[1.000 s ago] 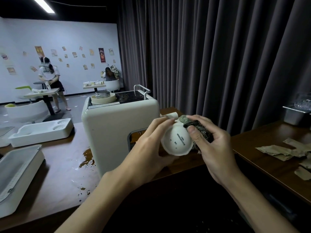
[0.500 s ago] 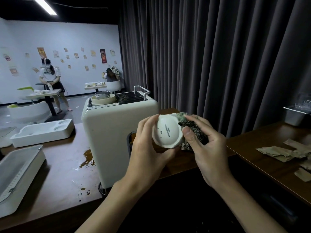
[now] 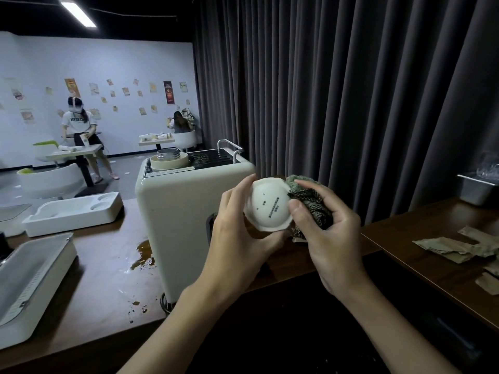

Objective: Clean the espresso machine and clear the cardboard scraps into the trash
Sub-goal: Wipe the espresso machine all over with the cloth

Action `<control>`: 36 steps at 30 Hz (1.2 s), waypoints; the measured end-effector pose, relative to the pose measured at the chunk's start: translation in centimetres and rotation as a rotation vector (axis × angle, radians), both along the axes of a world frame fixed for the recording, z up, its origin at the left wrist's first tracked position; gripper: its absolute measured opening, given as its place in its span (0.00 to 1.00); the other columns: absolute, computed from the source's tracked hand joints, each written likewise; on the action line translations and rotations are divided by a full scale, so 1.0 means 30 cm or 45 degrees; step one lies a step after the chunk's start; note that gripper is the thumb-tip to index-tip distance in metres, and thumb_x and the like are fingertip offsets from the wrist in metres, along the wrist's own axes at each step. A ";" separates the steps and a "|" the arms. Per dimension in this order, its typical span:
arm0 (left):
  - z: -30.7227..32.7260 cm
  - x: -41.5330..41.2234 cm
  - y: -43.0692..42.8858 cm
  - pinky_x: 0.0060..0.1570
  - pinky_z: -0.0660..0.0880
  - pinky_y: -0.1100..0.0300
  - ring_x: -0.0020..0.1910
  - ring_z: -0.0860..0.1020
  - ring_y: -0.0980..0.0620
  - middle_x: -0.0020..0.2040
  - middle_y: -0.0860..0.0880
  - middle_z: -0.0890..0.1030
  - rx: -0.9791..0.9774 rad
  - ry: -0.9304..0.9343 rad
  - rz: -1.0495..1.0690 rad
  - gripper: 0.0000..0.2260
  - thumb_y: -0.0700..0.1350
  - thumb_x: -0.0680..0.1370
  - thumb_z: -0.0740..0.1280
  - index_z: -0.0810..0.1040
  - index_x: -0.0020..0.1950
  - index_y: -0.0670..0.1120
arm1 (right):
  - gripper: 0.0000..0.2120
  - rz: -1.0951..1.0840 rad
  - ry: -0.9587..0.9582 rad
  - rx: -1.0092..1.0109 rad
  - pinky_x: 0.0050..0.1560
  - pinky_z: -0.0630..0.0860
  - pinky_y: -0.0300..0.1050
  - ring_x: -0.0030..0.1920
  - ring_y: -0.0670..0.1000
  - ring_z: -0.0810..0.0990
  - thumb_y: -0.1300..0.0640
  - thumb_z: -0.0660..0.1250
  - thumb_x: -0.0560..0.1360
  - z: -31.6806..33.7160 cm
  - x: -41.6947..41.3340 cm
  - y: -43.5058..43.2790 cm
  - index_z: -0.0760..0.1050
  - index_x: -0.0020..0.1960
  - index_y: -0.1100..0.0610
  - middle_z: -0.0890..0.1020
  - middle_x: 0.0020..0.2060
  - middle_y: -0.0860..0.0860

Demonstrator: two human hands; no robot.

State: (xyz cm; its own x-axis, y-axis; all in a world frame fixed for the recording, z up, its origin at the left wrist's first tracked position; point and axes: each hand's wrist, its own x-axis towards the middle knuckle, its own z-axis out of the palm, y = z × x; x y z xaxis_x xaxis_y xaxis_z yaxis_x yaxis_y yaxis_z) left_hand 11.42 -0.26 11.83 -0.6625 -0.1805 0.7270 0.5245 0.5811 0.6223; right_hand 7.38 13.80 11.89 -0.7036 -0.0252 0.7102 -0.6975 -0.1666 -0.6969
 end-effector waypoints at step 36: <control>0.076 0.043 -0.077 0.69 0.72 0.50 0.73 0.69 0.53 0.74 0.48 0.69 -0.278 -0.050 -0.297 0.34 0.40 0.70 0.78 0.63 0.70 0.51 | 0.13 0.266 -0.029 0.056 0.63 0.76 0.53 0.64 0.50 0.77 0.49 0.72 0.72 0.069 -0.017 0.061 0.82 0.57 0.48 0.80 0.61 0.50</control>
